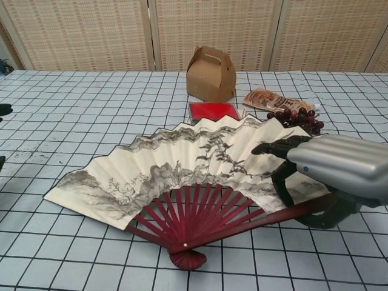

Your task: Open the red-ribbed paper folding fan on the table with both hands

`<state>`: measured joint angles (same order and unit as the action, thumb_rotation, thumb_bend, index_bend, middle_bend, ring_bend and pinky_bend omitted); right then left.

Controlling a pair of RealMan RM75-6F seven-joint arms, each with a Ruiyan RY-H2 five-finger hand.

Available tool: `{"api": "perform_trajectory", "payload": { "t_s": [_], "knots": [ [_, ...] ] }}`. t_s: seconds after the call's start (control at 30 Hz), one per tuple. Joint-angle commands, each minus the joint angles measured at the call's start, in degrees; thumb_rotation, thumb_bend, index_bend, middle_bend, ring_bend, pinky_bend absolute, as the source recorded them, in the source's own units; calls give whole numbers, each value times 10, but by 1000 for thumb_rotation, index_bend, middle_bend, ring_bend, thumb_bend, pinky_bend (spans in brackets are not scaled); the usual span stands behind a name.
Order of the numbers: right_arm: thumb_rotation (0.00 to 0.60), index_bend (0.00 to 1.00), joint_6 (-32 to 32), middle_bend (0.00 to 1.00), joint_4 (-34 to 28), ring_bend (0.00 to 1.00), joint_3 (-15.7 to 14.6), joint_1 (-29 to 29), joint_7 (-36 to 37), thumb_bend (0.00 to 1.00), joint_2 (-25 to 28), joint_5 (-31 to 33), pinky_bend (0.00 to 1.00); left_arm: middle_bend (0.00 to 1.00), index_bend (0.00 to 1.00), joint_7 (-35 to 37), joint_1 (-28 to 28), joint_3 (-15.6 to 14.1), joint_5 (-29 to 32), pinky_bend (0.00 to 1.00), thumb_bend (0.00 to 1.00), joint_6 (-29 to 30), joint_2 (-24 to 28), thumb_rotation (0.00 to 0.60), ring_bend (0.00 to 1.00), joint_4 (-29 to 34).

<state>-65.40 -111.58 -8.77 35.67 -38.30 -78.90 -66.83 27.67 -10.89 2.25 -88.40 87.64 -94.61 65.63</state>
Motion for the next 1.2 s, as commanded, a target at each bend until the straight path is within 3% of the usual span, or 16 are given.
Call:
{"api": "perform_trajectory", "payload": {
  "t_s": [0.03,0.23,0.33,0.4,0.57,0.63,0.77,0.9,1.2],
  "knots": [
    [600,0,21,0,-2,0,-10,-8,28,193,36,10,0,0,0,8,13,-18,-15,114,485,2,119,600,0,117],
    [600,0,69,0,15,0,-16,-14,106,132,80,9,0,0,0,-29,15,-46,-16,116,463,-36,267,600,0,234],
    [600,0,66,0,24,0,-22,-25,130,120,95,-18,0,0,0,-41,18,-51,-18,116,462,-36,304,600,0,269],
    [600,0,26,0,23,0,-20,-51,162,113,103,-53,0,0,0,-65,23,-53,-27,115,461,-27,317,600,0,278],
    [600,0,-158,0,42,0,-41,-156,174,113,135,-164,0,0,0,-158,43,-49,-46,108,464,16,320,600,0,275],
    [600,0,-237,0,64,0,-51,-209,167,114,144,-192,0,0,0,-206,50,-44,-43,94,461,27,313,600,0,262],
    [600,0,-334,0,120,0,-50,-282,210,114,147,-214,0,0,0,-243,55,-33,-33,87,459,36,299,600,0,248],
    [600,0,-357,0,129,0,-38,-300,270,116,170,-229,0,0,0,-273,58,-29,-38,87,457,44,292,600,0,245],
    [600,0,-348,0,134,0,-15,-319,292,116,185,-246,0,0,0,-307,66,-28,-64,87,458,66,294,600,0,262]
  ]
}}
